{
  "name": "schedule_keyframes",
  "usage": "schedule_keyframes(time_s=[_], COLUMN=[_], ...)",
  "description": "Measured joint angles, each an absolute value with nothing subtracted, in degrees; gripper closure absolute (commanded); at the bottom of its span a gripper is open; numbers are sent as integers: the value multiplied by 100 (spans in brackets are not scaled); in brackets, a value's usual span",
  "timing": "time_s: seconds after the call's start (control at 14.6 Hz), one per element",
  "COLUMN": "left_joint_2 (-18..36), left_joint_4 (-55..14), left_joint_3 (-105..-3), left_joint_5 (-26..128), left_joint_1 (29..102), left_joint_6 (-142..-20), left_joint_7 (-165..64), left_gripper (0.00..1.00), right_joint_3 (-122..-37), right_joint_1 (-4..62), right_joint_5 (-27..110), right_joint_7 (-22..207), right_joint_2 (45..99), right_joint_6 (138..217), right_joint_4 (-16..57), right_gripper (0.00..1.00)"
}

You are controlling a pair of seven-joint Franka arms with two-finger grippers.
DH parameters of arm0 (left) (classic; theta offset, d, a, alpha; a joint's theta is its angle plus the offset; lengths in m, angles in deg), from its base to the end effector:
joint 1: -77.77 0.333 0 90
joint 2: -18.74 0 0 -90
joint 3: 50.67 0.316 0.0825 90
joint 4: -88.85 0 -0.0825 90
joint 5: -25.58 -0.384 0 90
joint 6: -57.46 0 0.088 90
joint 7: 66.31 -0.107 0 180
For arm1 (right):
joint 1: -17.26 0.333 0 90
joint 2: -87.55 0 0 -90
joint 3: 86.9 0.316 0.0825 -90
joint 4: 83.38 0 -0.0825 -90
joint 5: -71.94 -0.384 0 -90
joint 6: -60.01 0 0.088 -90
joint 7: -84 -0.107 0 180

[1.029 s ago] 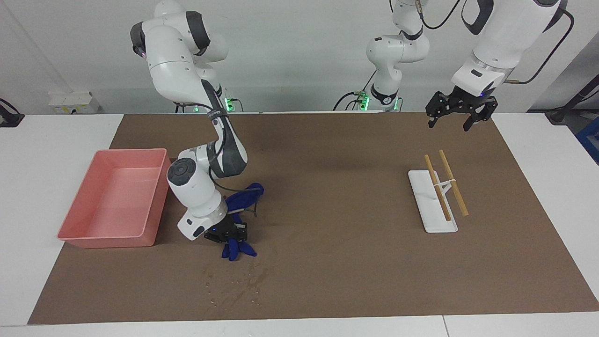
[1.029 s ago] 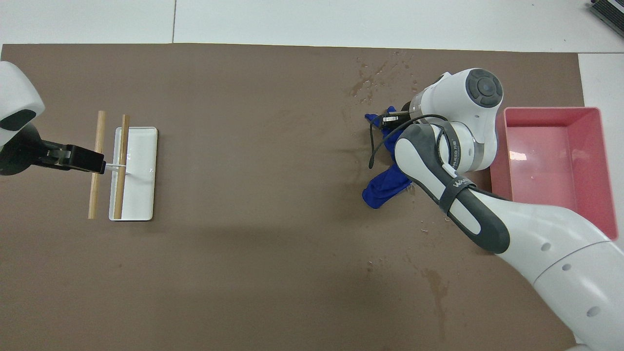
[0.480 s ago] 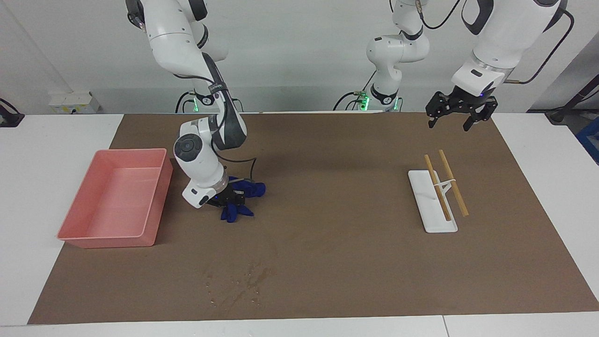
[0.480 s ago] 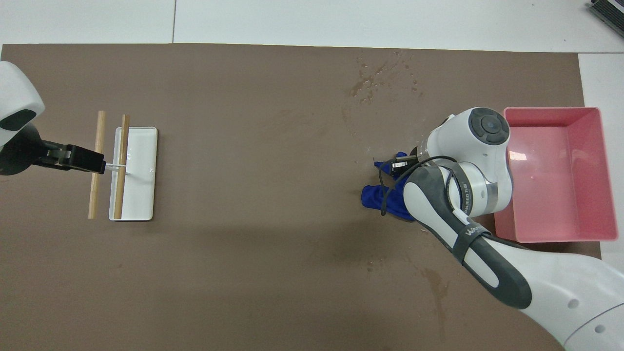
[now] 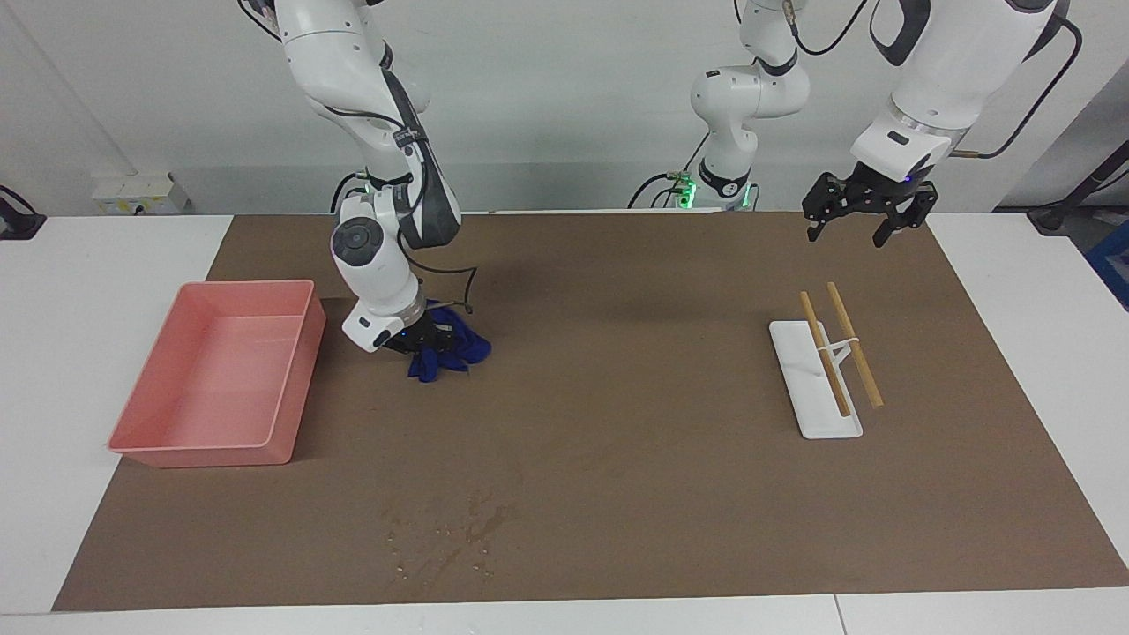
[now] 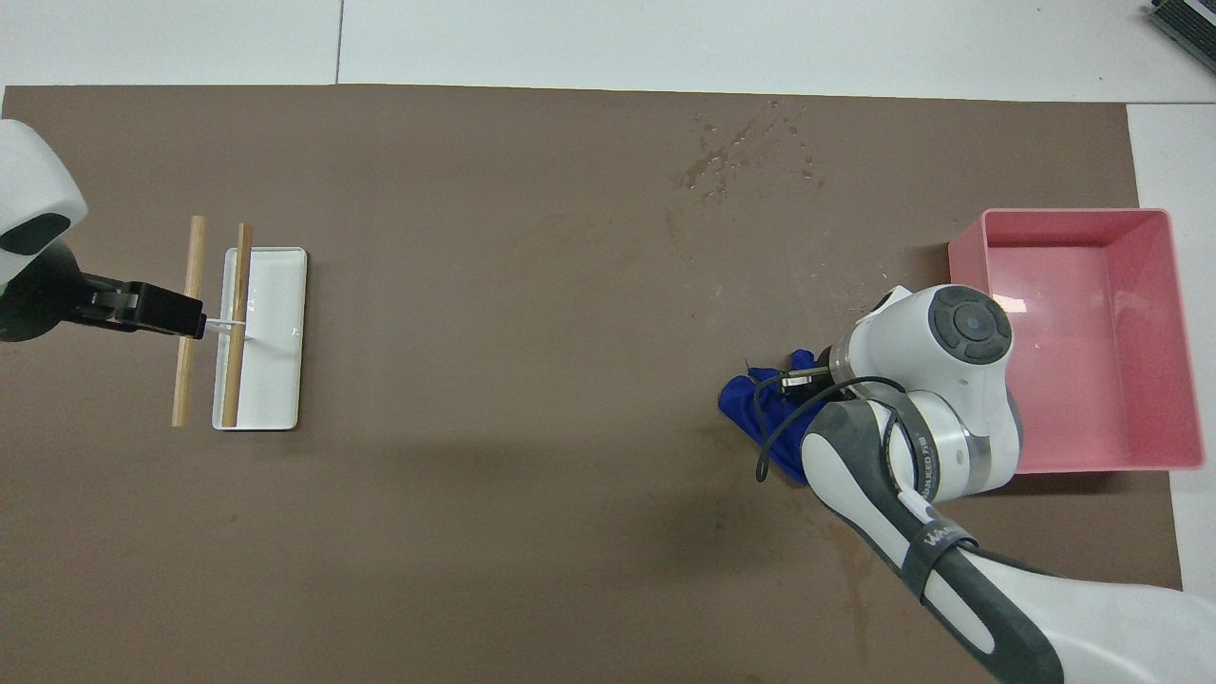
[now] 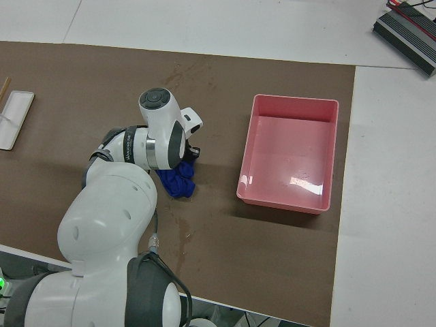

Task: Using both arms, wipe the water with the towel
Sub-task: 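Wipe the towel over the water spill with the right gripper, then carry the towel into the pink bin with the right gripper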

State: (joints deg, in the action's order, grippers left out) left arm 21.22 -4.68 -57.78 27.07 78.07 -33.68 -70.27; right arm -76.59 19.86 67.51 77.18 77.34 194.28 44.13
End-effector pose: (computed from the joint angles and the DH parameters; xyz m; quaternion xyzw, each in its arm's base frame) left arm 0.5381 -0.0685 0.6207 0.9956 -0.0935 0.0004 0.0103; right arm 0.5243 0.1212 0.2903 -0.9984 -0.0244 0.0359 0.0372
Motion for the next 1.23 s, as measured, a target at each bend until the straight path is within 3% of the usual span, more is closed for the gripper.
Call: schedule_keyframes(time_s=[0.41, 0.82, 0.96, 1.1, 1.23], left_joint_2=[2122, 2122, 2122, 2122, 2122], left_joint_4=[-468, -468, -468, -468, -468], left_joint_3=[-5778, -5778, -5778, -5778, -5778], left_joint_5=[2707, 2707, 2707, 2707, 2707], left_joint_1=[7807, 7807, 7807, 7807, 7807], left_joint_6=[-3368, -3368, -3368, -3368, -3368], left_joint_7=[-7027, -7027, -7027, -7027, -7027], left_gripper=[0, 0, 0, 0, 0], right_joint_3=[-7663, -7638, -7638, -7664, -7700], right_joint_1=[2039, 3027, 3065, 2833, 2426], right_joint_5=[6493, 6182, 6178, 6179, 6217], right_joint_7=[7404, 6024, 5985, 6349, 6899], right_joint_2=[8084, 8024, 7990, 7910, 7812], right_joint_6=[19445, 20163, 20192, 19888, 19020], right_joint_4=[4882, 4941, 4872, 4571, 3926], right_gripper=[100, 100, 100, 100, 100])
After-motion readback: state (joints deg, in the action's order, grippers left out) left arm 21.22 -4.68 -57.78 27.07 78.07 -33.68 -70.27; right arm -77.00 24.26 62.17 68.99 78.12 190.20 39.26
